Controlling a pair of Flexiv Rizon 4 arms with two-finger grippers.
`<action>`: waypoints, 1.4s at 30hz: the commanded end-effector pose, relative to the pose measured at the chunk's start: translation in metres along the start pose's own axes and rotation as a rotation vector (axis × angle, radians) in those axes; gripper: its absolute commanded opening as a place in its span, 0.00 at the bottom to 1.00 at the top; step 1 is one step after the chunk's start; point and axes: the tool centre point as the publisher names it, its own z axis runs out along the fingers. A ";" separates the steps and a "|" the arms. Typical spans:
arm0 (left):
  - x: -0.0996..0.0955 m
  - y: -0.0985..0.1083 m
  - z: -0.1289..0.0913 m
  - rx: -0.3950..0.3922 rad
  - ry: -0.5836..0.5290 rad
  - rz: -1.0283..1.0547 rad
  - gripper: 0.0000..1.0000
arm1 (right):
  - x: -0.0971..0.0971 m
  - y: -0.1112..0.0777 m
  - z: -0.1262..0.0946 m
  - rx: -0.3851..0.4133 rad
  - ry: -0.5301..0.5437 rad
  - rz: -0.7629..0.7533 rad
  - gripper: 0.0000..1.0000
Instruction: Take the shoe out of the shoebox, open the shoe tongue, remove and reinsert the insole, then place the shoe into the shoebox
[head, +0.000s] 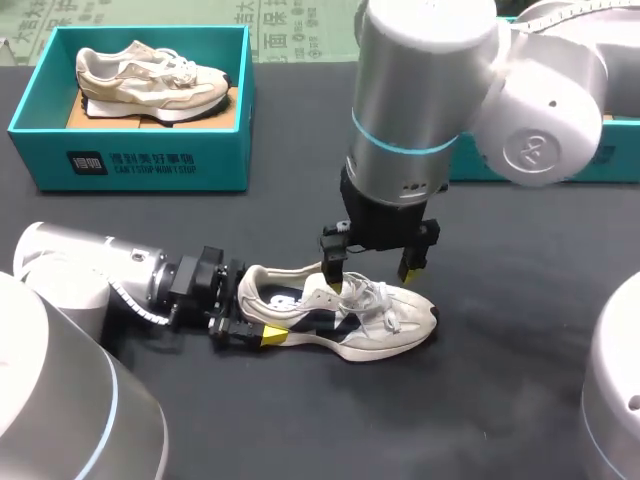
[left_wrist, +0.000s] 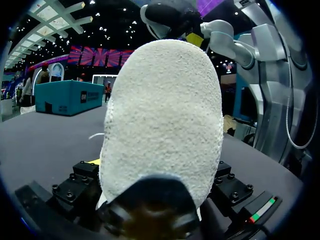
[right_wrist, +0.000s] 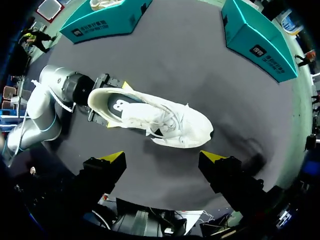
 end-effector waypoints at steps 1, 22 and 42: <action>-0.001 0.000 0.000 -0.001 -0.001 -0.001 0.00 | 0.023 0.003 0.014 0.012 -0.100 0.041 1.00; -0.001 0.000 0.000 -0.001 -0.001 -0.001 0.00 | 0.048 0.024 0.032 -0.056 -0.258 0.242 1.00; -0.001 0.000 0.000 -0.001 -0.001 -0.001 0.00 | 0.069 0.036 0.063 -0.077 -0.357 0.346 1.00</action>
